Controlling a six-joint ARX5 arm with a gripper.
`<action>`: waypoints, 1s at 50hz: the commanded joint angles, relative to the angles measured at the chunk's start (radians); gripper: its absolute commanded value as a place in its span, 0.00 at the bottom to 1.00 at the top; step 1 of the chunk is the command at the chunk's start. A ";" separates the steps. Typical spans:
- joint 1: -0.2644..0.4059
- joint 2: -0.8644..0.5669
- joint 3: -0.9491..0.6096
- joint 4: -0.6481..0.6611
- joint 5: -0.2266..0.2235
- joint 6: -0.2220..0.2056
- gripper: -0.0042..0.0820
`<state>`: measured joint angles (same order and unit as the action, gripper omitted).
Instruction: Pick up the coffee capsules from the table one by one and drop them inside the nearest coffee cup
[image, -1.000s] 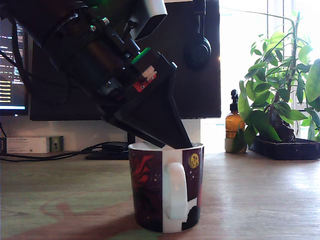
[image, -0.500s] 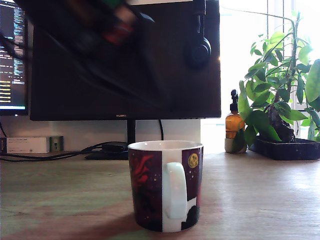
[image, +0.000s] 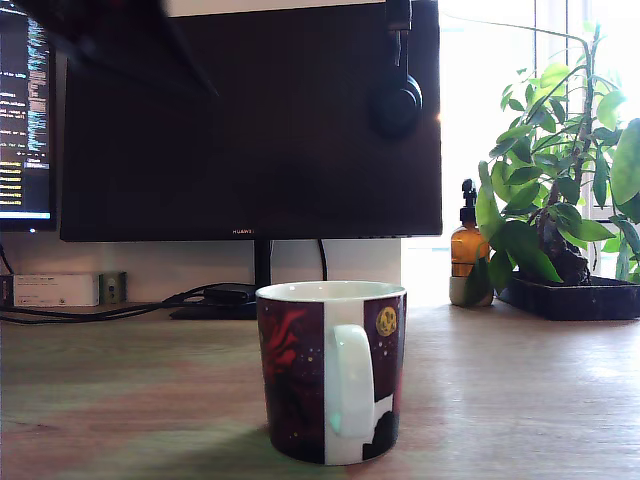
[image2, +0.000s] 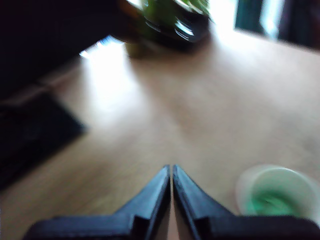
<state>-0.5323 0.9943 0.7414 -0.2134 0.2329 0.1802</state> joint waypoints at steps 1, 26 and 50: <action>0.040 0.010 -0.042 0.019 0.022 -0.053 0.02; 0.297 -0.029 -0.119 0.133 0.054 -0.087 0.02; 0.408 -0.412 -0.327 0.148 0.018 -0.208 0.02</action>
<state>-0.1272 0.6197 0.4492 -0.0582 0.2600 -0.0078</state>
